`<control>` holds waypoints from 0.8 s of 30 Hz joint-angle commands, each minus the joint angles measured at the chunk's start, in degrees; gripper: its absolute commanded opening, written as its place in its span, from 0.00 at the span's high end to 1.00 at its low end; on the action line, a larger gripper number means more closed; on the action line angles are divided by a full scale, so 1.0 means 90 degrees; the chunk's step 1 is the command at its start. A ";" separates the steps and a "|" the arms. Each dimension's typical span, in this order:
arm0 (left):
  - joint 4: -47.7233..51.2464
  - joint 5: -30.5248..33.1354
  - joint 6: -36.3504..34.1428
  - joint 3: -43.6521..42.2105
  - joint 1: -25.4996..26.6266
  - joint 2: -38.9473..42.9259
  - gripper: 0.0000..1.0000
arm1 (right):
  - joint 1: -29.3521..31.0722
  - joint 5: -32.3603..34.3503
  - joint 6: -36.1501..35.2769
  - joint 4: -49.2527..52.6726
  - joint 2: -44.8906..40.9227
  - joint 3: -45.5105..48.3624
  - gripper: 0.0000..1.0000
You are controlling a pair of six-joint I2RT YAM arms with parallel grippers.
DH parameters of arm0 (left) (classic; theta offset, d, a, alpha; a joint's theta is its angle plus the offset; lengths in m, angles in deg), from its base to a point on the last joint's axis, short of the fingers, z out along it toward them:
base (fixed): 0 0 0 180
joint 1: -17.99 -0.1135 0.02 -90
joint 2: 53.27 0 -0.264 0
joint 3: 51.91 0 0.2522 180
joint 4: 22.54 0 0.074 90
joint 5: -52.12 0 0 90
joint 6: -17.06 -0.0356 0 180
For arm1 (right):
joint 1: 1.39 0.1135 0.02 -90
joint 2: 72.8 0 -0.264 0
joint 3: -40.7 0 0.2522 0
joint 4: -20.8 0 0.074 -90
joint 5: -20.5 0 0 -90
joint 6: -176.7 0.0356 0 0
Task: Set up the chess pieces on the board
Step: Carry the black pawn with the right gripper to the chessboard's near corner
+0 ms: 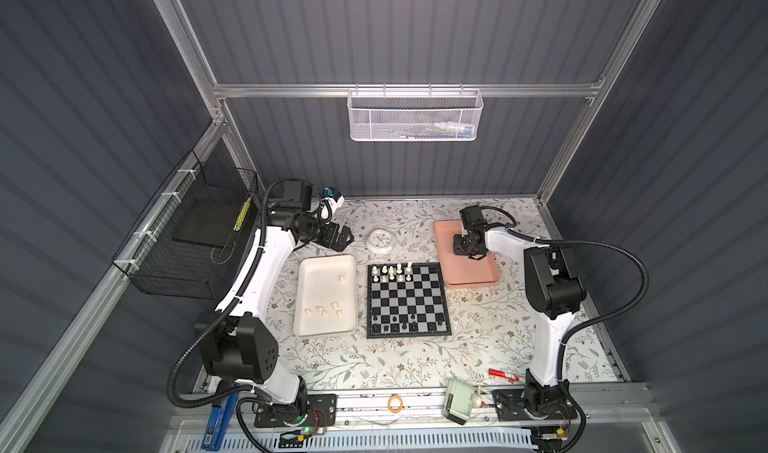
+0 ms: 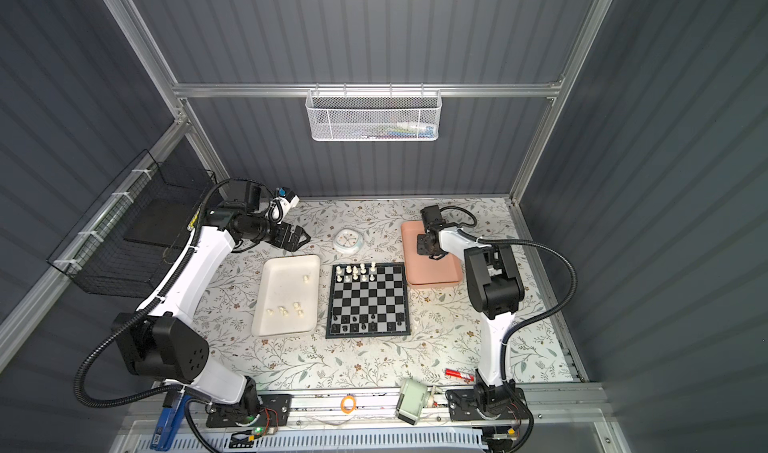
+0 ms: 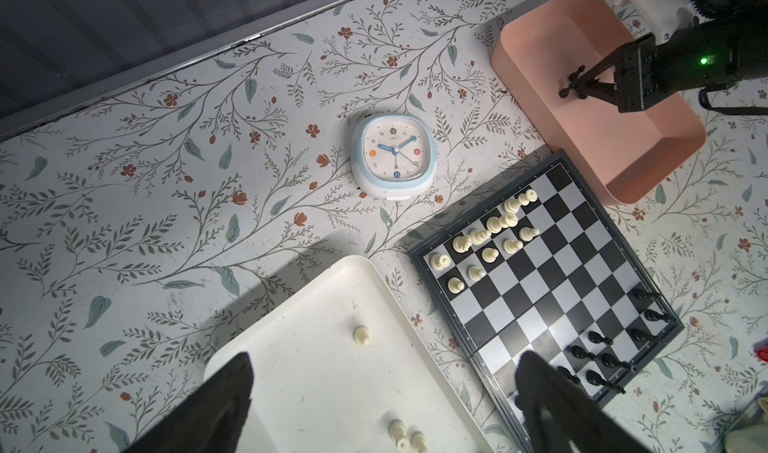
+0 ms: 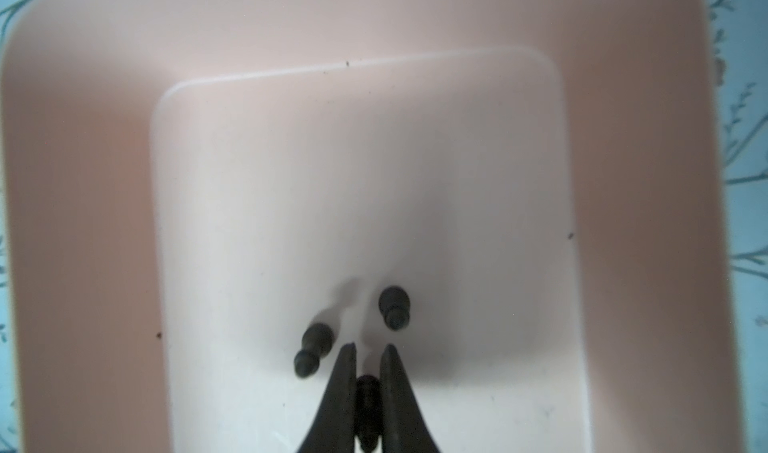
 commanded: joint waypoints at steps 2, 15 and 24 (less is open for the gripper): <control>0.0056 0.0008 -0.0105 -0.0034 0.0038 0.0100 0.01 | 0.0078 0.0220 -0.0139 0.0140 -0.0467 0.0226 0.88; -0.0152 0.0019 0.0121 -0.0011 0.0038 0.0090 0.01 | 0.0650 0.0303 -0.0130 0.0578 -0.1776 0.1285 0.88; -0.0377 0.0180 0.0369 -0.0122 0.0025 0.0080 0.01 | 0.1641 0.0401 0.0174 0.0776 -0.3123 0.2407 0.88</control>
